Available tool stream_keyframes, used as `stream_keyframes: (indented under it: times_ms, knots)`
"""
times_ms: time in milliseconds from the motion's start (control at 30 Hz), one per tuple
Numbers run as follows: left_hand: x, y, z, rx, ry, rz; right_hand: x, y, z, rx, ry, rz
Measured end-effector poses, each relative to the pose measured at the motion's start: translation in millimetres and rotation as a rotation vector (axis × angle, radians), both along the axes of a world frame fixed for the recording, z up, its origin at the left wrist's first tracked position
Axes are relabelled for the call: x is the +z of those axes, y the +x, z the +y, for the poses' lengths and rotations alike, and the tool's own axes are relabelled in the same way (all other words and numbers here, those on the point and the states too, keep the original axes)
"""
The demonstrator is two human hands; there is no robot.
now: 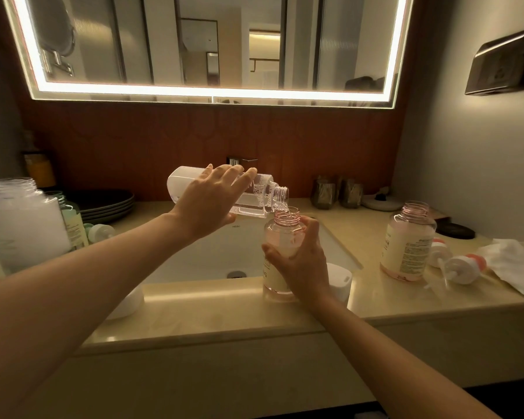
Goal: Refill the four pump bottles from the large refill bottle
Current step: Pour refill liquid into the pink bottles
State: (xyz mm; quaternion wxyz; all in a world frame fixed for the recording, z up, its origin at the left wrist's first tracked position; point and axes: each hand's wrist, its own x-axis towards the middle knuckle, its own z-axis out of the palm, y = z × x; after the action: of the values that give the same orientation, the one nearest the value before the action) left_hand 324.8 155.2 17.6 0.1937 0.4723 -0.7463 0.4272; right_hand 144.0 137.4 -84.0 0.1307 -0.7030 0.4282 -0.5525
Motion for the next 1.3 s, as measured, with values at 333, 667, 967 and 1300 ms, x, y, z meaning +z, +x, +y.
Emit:
stream_keyframes:
  times_ms: [333, 667, 967, 1300]
  knots:
    - [2.5, -1.2, 1.1, 0.006, -0.016, -0.027, 1.2, 0.1, 1.4, 0.004, 0.006, 0.004]
    - [2.4, -1.2, 0.7, 0.023, 0.002, -0.019, 0.6, 0.1, 0.1, 0.0, 0.003, 0.008]
    - [3.6, -2.6, 3.7, 0.045, 0.026, -0.024, 0.9, -0.2, 1.6, 0.005, -0.001, 0.007]
    - [0.7, -0.3, 2.4, 0.039, 0.035, 0.005, 1.8, 0.0, 2.2, -0.002, -0.001, 0.022]
